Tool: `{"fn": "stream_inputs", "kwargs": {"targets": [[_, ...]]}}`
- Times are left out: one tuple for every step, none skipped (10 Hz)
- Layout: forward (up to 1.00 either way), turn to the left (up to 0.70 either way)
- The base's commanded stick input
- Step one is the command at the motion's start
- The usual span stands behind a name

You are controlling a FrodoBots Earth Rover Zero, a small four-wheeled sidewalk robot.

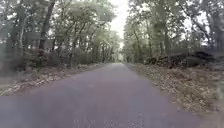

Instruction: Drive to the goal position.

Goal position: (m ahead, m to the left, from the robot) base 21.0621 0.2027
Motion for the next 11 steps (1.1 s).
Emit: {"fn": "stream_inputs", "kwargs": {"targets": [[0.70, -0.14], [0.70, -0.14], [0.70, -0.06], [0.70, -0.03], [0.70, -0.01], [0.70, 0.00], [0.70, 0.00], [0.70, -0.04], [0.70, -0.14], [0.70, -0.14], [0.70, -0.03]]}}
